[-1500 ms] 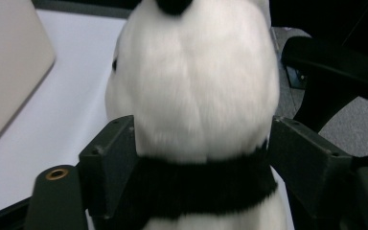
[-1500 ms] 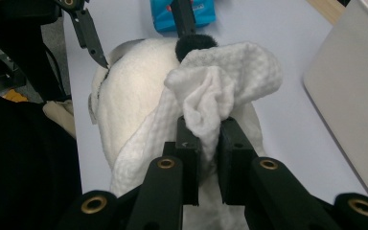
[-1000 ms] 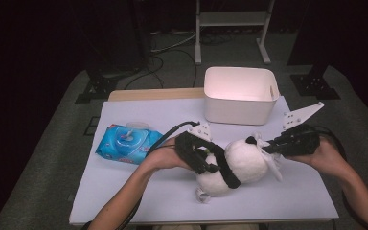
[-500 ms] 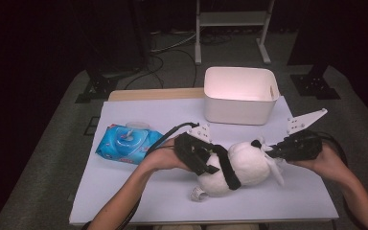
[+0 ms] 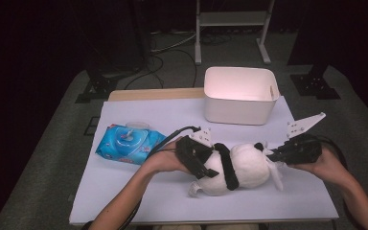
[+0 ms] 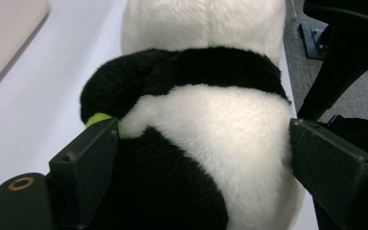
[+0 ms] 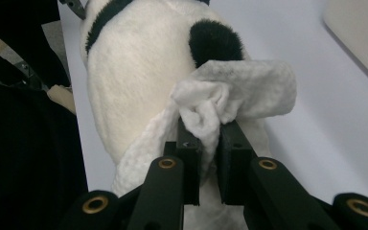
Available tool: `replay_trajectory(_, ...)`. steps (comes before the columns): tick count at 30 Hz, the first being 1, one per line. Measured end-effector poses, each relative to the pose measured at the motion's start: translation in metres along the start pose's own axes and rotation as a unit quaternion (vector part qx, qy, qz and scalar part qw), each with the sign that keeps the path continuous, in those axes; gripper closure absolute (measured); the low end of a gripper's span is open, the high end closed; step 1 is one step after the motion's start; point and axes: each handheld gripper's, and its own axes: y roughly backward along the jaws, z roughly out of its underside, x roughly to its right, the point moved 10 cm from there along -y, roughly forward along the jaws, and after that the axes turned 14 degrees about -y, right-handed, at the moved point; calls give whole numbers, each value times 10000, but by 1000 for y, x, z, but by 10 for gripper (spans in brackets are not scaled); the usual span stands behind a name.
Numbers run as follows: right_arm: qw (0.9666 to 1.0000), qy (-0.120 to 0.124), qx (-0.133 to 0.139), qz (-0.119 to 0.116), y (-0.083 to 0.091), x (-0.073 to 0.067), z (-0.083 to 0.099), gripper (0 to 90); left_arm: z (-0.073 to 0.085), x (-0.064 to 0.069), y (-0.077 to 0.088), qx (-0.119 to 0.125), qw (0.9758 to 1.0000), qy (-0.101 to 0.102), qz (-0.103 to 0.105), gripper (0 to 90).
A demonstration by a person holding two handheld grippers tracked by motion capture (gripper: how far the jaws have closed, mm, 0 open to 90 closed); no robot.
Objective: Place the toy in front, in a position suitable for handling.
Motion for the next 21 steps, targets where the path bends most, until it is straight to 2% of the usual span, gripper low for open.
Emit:
replay_trajectory(5,9999,-23,-1,-129,-11,0,3,807,2,-2,10,-72,10000,1,-60,124)
replay_trajectory(6,9997,-46,-63,-213,-23,1,6,806,4,-3,15,-83,9999,12,-106,124)
replay_trajectory(9,9995,-49,-144,-269,-34,1,9,806,7,-3,19,-138,9998,13,-107,131)
replay_trajectory(10,9994,-81,-48,-346,-42,0,9,807,9,-2,20,-176,9998,2,-94,160)
replay_trajectory(11,9994,-81,-48,-346,-42,0,9,807,10,-2,21,-179,9998,-4,-88,160)
replay_trajectory(12,9988,-113,200,-430,-37,1,4,811,12,-1,22,-135,9999,4,-84,196)
replay_trajectory(14,9982,-118,320,-498,-31,-1,-1,812,12,-1,23,-117,9999,-2,-79,214)
replay_trajectory(16,9985,-87,313,-451,-28,-2,-2,812,11,0,23,-96,9999,-10,-75,216)
replay_trajectory(18,9992,72,216,-332,-24,-6,-9,812,11,1,22,-129,9999,-52,-73,217)
replay_trajectory(21,9993,171,177,-294,-23,-9,-15,812,10,2,22,-140,9998,-77,-72,219)
